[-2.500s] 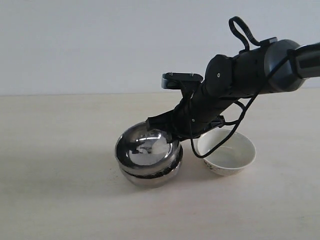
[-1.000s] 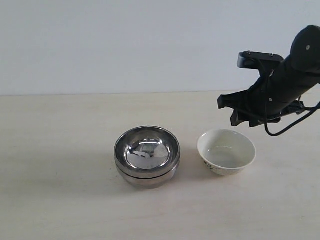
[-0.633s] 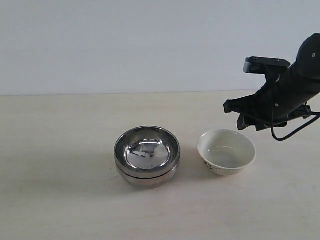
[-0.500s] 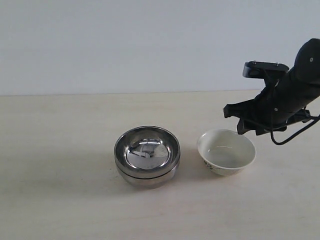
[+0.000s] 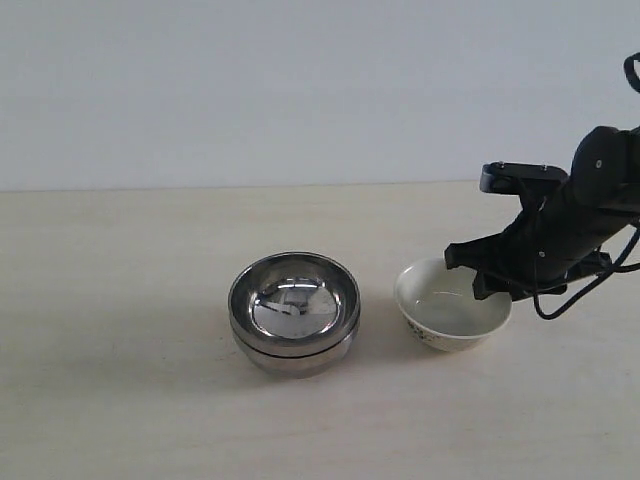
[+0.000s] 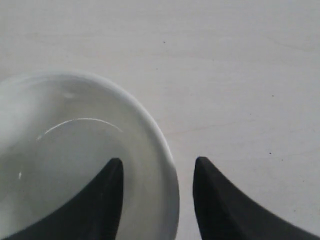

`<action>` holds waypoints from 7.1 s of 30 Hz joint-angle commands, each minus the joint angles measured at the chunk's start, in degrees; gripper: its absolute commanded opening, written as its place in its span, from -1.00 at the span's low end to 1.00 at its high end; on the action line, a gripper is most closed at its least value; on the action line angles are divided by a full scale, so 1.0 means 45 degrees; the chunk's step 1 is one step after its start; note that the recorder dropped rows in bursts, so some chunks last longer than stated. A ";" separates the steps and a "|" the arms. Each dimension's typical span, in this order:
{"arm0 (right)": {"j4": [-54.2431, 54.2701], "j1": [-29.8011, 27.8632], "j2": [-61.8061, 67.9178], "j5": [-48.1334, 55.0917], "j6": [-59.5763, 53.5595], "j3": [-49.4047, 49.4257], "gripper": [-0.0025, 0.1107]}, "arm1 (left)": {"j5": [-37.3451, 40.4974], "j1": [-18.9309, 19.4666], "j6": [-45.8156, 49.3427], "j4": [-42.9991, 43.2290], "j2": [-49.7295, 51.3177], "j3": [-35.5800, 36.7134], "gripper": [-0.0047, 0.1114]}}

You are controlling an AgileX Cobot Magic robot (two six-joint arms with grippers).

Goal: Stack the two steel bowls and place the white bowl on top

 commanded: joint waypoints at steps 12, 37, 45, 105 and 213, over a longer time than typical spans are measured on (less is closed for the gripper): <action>0.0230 -0.0093 0.0497 -0.0390 -0.0084 0.0068 -0.96 | -0.0035 0.0033 -0.0010 0.0022 -0.0034 0.0049 -0.85; 0.2870 0.0902 -0.3924 0.1018 -0.0572 0.0068 -0.96 | -0.0035 0.0033 -0.0010 0.0022 -0.0034 0.0049 -0.85; 0.3260 0.2467 -0.3873 0.0402 -0.0127 0.0043 -0.96 | -0.0035 0.0033 -0.0010 0.0022 -0.0034 0.0049 -0.85; 0.3500 0.4705 -0.1827 -0.0457 -0.0612 -0.0700 -0.13 | -0.0035 0.0033 -0.0010 0.0022 -0.0034 0.0049 -0.85; -0.0303 -0.0476 -2.4133 -0.1002 -0.1729 1.4176 -0.96 | -0.0035 0.0033 -0.0010 0.0022 -0.0034 0.0049 -0.85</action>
